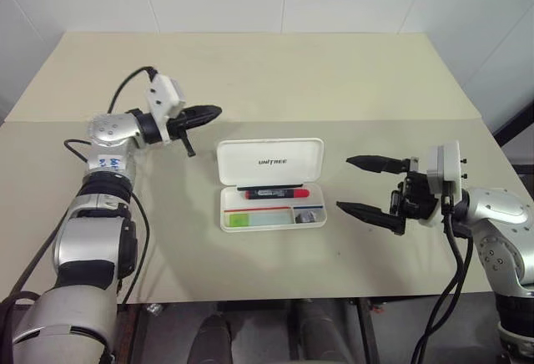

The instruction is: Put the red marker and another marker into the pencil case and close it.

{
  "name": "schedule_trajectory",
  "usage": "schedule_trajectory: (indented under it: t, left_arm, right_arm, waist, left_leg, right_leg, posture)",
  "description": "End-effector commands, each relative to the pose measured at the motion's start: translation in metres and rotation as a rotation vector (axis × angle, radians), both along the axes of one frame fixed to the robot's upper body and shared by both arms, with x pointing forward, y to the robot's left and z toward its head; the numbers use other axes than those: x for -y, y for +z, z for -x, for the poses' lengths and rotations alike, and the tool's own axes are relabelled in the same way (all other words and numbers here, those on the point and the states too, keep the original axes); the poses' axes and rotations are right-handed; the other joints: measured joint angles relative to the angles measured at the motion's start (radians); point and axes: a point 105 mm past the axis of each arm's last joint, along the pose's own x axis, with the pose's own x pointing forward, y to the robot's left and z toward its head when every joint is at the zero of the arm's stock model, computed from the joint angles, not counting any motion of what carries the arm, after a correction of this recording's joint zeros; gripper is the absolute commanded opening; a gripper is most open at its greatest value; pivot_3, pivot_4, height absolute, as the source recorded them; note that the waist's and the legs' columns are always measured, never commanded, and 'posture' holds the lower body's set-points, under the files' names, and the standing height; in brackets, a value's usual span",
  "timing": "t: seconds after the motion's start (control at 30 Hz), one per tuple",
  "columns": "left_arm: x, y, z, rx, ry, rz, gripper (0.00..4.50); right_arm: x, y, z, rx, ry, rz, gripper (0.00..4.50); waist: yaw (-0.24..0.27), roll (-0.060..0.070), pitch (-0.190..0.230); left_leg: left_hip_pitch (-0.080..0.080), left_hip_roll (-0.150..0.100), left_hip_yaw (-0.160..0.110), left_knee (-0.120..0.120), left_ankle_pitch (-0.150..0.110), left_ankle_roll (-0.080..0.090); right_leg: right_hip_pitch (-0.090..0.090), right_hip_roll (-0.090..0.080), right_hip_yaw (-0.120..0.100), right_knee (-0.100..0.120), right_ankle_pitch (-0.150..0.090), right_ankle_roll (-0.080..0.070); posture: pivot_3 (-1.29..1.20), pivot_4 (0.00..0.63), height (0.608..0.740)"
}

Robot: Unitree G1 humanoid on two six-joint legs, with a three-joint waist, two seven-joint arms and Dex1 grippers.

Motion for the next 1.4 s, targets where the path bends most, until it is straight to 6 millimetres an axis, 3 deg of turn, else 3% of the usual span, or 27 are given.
schedule_trajectory:
  t: [0.03, 0.2, 0.43, 0.73, 1.03, 1.4]
  left_arm:
    - [0.011, 0.007, 0.004, 0.022, -0.079, -0.036, 0.04]
    - [0.016, -0.001, 0.015, -0.034, -0.190, -0.075, 0.04]
    - [0.020, 0.015, 0.036, -0.054, -0.407, -0.051, 0.04]
    - [0.032, 0.009, 0.057, -0.043, -0.562, -0.148, 0.04]
    - [0.050, -0.017, 0.082, -0.052, -0.699, -0.283, 0.04]
    - [0.047, -0.045, 0.078, -0.016, -0.717, -0.533, 0.04]
  right_arm:
    - [0.005, 0.011, 0.003, 0.058, -0.010, 0.011, 4.50]
    - [0.008, 0.010, 0.005, 0.056, -0.014, 0.021, 4.50]
    - [0.016, 0.013, 0.014, 0.044, 0.047, 0.014, 4.50]
    - [0.040, 0.028, 0.007, 0.030, 0.142, -0.031, 4.50]
    - [0.047, 0.038, -0.014, 0.064, 0.160, -0.001, 4.50]
    - [0.044, 0.031, -0.002, 0.040, 0.216, -0.005, 4.50]
  waist:
    - [0.000, 0.000, 0.000]
    - [0.003, 0.000, 0.000]
    - [0.006, 0.000, 0.000]
    - [0.014, 0.000, 0.000]
    - [0.014, 0.002, 0.001]
    - [0.017, 0.002, 0.001]
  left_leg:
    - [0.000, 0.000, 0.000, 0.000, 0.000, 0.000]
    - [0.000, 0.000, 0.000, 0.000, 0.000, 0.000]
    - [0.000, 0.000, 0.000, 0.000, 0.000, 0.000]
    - [0.001, 0.000, 0.000, 0.001, 0.000, 0.000]
    - [0.001, 0.000, 0.000, 0.000, 0.000, 0.000]
    - [0.000, 0.000, 0.000, 0.001, 0.000, 0.000]
  right_leg:
    - [0.000, 0.000, 0.000, 0.000, 0.000, 0.000]
    - [0.000, 0.000, 0.000, 0.000, 0.000, 0.000]
    - [0.000, 0.000, 0.000, 0.000, 0.000, 0.000]
    - [0.000, 0.000, 0.000, 0.001, 0.000, 0.000]
    - [0.000, 0.000, 0.000, 0.001, 0.000, 0.000]
    - [0.000, 0.000, 0.001, 0.001, 0.000, 0.000]
  posture:
    - [0.00, 0.150, 0.740]
    - [0.00, 0.150, 0.740]
    - [0.00, 0.150, 0.740]
    - [0.00, 0.150, 0.740]
    - [0.00, 0.150, 0.740]
    - [0.00, 0.150, 0.740]
